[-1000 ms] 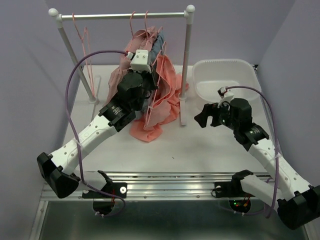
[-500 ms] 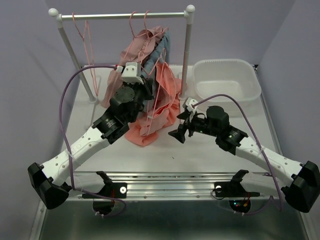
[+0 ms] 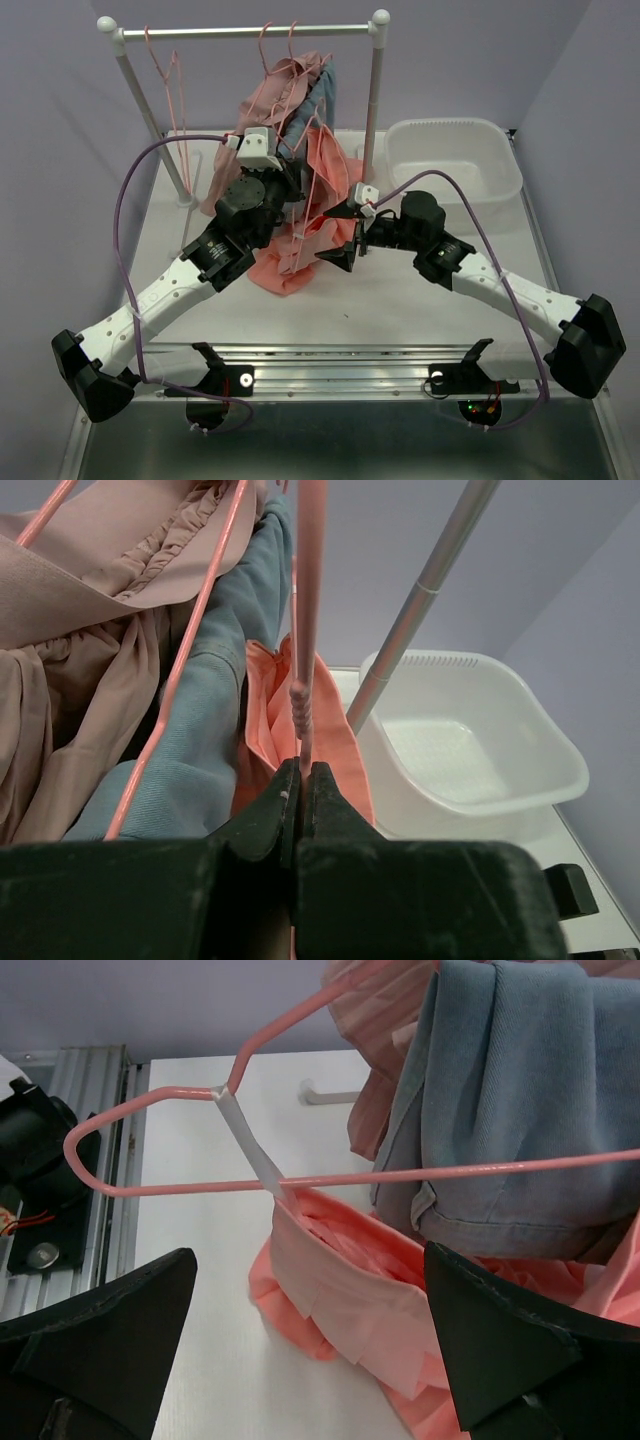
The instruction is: Remove the skirt from the hanger
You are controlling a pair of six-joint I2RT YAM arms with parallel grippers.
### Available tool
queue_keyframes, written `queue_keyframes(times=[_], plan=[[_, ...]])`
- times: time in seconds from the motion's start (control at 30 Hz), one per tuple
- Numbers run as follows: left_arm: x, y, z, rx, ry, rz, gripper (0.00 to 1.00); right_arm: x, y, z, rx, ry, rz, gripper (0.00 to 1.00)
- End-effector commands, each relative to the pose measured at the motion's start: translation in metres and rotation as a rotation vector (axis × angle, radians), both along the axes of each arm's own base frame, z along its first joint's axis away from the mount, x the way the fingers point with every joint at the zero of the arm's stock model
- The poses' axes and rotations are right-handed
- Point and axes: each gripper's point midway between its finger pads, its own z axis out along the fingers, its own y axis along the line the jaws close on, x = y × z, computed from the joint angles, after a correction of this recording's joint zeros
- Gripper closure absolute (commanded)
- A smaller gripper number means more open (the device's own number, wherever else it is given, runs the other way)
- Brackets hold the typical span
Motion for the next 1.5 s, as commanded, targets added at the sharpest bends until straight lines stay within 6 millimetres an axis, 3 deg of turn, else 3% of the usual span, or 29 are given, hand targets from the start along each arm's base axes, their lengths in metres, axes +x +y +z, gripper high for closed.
queue_keyframes(times=[0.0,0.1,0.4,0.83,0.93,1.13,1.17,1.2,1.33,1.47], plan=[[-0.005,0.01,0.037,-0.115,-0.083,0.03,1.0,-0.011,0.017,0.035,0.077,-0.098,0.113,0.0],[-0.003,0.01,0.036,-0.113,-0.079,0.039,1.0,-0.021,0.027,0.03,0.079,-0.081,0.172,0.04],[-0.001,0.006,0.034,-0.112,-0.073,0.034,1.0,-0.013,0.034,0.012,0.07,-0.03,0.141,0.11],[0.001,0.001,0.034,-0.134,-0.075,0.024,1.0,-0.005,0.046,-0.006,0.067,0.021,0.15,0.32],[0.002,0.003,0.033,-0.135,-0.08,0.035,1.0,-0.006,0.047,-0.012,0.067,0.027,0.162,0.4],[0.001,0.001,0.036,-0.137,-0.091,0.022,1.0,-0.008,0.054,-0.013,0.069,0.022,0.204,0.69],[0.0,0.003,0.038,-0.143,-0.097,0.025,1.0,-0.007,0.054,-0.015,0.062,0.036,0.199,0.89],[0.0,0.004,0.04,-0.142,-0.101,0.03,1.0,-0.003,0.053,-0.013,0.066,0.044,0.175,0.99],[0.007,0.01,0.035,-0.117,-0.096,0.083,1.0,-0.002,0.047,-0.005,0.072,0.029,0.138,0.99],[0.021,0.016,0.017,-0.076,-0.061,0.185,1.0,-0.013,0.042,0.003,0.07,0.029,0.15,0.99]])
